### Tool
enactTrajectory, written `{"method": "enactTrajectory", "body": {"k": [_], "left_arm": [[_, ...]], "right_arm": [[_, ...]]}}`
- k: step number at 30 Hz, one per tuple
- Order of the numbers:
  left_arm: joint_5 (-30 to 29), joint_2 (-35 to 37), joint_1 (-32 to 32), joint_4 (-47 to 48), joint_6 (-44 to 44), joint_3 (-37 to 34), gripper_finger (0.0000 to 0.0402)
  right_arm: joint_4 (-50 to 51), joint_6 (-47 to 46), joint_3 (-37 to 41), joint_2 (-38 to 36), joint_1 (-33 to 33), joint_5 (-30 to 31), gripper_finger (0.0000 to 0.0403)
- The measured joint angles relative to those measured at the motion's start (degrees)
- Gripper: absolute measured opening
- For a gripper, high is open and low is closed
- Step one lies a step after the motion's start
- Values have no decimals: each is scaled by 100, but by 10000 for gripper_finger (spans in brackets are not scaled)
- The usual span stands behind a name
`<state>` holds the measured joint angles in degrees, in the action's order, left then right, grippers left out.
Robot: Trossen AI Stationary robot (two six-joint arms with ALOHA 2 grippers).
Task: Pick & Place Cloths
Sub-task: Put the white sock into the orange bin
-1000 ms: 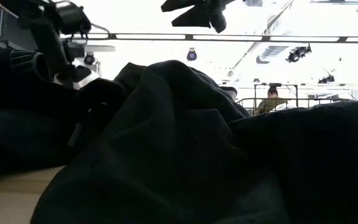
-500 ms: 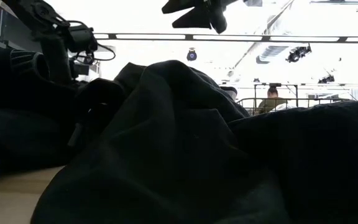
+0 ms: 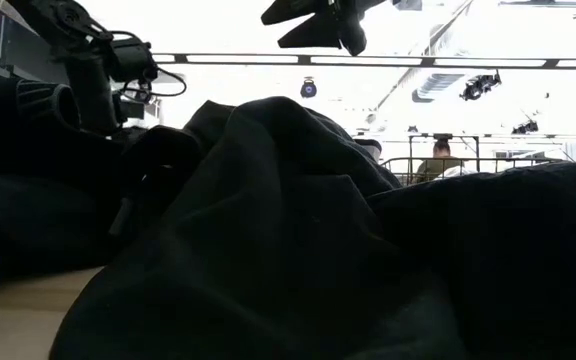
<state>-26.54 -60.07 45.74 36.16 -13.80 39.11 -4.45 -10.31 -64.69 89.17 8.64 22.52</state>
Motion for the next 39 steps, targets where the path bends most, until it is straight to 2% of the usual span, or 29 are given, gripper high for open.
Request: {"method": "enactTrajectory", "body": {"k": [6,11,14,19,20,28,39], "left_arm": [[310,0,-1,383,0,456,213],[165,2,0,830,-6,590,197],[37,2,0,1227,-119,590,154],[26,2,0,1481,-150,590,30],[27,2,0,1484,-151,590,16],[177,-248,0,1496,-152,593,2],[754,-1108,0,1371,11,544,1]], "right_arm": [[2,-4,0,0,0,0,250],[19,-44,0,2,0,-15,250],[82,-63,0,2,0,-16,250],[96,-63,2,2,0,-17,250],[96,-64,0,2,0,-17,250],[133,-192,2,2,0,-18,250],[184,-195,2,2,0,-19,250]]}}
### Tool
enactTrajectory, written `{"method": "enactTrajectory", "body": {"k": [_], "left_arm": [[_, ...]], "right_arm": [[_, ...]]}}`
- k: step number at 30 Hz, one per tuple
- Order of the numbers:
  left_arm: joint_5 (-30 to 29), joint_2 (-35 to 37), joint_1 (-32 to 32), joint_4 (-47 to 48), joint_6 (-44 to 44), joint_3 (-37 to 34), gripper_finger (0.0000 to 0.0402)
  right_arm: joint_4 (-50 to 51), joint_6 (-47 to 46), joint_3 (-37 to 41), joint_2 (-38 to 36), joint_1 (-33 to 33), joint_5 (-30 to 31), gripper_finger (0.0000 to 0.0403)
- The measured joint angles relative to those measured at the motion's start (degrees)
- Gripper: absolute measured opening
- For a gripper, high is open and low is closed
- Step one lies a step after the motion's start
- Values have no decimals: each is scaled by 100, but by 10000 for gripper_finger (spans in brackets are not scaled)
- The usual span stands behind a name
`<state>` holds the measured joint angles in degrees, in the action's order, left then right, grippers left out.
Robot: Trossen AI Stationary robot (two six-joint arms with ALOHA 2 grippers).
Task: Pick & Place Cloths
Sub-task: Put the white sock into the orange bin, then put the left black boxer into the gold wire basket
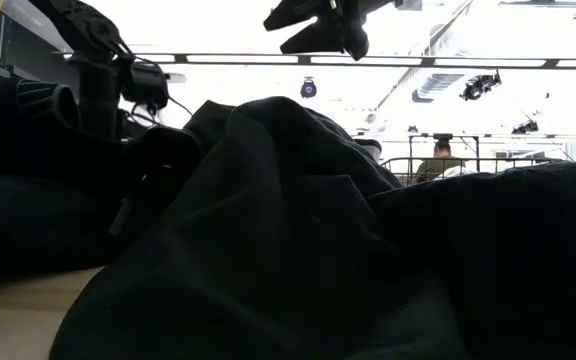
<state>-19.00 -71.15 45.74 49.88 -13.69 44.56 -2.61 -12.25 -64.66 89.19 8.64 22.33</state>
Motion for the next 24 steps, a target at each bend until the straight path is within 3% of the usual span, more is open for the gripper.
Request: {"method": "enactTrajectory", "body": {"k": [8,17,21,24], "left_arm": [[567,-273,0,-334,324,-9,0],[381,-31,0,-242,570,256,3],[877,310,0,117,689,443,11],[1622,699,-2,378,894,501,14]], "right_arm": [[74,-22,0,0,0,2,250],[74,-22,0,0,0,1,250],[80,-22,-1,0,0,0,250],[136,-22,0,0,0,0,250]]}}
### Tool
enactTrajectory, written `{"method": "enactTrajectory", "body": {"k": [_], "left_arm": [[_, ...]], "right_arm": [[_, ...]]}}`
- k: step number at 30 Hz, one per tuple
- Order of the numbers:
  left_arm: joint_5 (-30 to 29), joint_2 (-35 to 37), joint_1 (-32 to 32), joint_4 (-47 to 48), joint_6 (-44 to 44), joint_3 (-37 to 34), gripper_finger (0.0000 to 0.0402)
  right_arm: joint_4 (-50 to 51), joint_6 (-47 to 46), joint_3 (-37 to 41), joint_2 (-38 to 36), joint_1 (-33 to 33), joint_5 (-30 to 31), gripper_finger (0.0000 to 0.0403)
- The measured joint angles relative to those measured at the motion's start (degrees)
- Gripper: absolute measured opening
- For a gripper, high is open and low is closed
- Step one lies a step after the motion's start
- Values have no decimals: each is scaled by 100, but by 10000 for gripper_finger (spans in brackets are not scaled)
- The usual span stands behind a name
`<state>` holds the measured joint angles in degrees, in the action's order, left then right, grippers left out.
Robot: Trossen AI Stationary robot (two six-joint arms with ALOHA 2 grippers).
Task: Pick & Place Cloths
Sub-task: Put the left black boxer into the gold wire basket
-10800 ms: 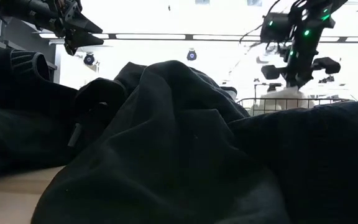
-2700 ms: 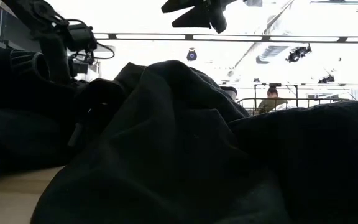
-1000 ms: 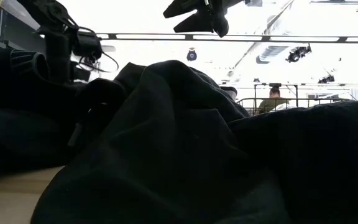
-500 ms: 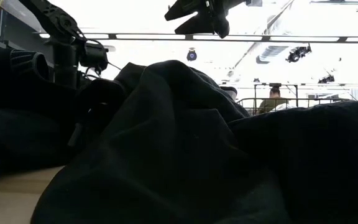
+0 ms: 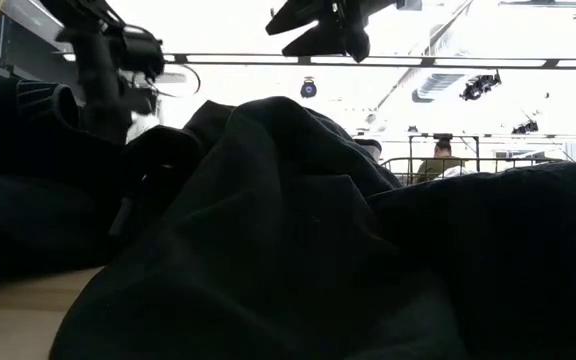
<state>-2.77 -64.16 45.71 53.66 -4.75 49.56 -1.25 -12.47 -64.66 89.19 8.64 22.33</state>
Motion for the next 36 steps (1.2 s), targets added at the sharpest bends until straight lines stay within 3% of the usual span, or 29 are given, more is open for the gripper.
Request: {"method": "enactTrajectory", "body": {"k": [4,9,15,24,30,36], "left_arm": [[1164,551,-152,335,311,2,14],[1765,1159,-970,622,325,2,15],[1850,1539,-2656,697,-19,2,15],[1826,1549,-5053,566,-607,-154,15],[1824,1515,-6076,62,-851,-545,15],[1429,1424,-6597,-811,-1128,-854,19]], "right_arm": [[164,0,0,0,0,0,250],[476,-302,0,-29,24,-8,250],[1314,-894,0,-265,254,133,250],[2188,-1616,0,-619,903,720,250],[2405,-1772,0,-693,1307,1088,250],[2462,-1862,0,-691,1474,1102,250]]}}
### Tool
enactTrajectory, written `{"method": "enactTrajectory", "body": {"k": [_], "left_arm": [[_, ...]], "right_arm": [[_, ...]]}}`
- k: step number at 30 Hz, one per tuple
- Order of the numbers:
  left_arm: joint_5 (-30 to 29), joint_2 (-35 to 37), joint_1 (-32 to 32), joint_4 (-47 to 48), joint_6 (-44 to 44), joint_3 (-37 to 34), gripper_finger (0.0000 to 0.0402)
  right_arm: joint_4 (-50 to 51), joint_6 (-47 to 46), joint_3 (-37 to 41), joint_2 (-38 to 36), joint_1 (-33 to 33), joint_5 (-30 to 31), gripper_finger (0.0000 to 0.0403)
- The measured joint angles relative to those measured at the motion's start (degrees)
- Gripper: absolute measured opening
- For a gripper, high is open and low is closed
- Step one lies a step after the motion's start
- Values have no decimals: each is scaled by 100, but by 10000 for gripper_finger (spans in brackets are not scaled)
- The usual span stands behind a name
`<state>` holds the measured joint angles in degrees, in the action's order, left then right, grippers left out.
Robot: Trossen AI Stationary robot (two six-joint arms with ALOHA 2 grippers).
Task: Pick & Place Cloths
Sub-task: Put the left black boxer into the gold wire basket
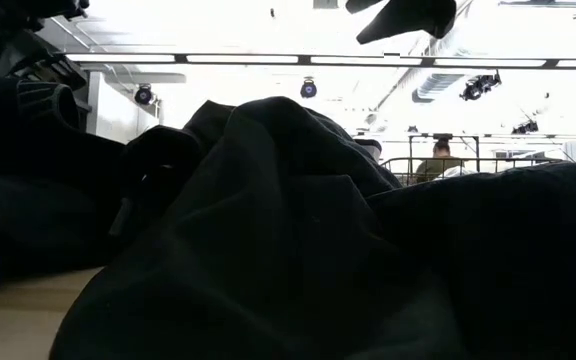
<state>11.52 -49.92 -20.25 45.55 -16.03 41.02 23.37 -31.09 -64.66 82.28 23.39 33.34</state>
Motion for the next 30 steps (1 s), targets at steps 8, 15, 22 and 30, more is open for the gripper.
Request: {"method": "enactTrajectory", "body": {"k": [8,15,22,30], "left_arm": [[-323,-469,-41,-102,-141,-45,128],[-599,-1021,-41,-153,83,-45,277],[-1578,-1636,-39,-285,300,-45,352],[-1828,-2279,-39,-560,427,-40,340]], "right_arm": [[42,-42,0,0,-1,2,250],[51,-75,0,0,-1,-2,250],[47,-84,0,0,-1,-2,250],[36,-86,0,0,-1,-4,250]]}}
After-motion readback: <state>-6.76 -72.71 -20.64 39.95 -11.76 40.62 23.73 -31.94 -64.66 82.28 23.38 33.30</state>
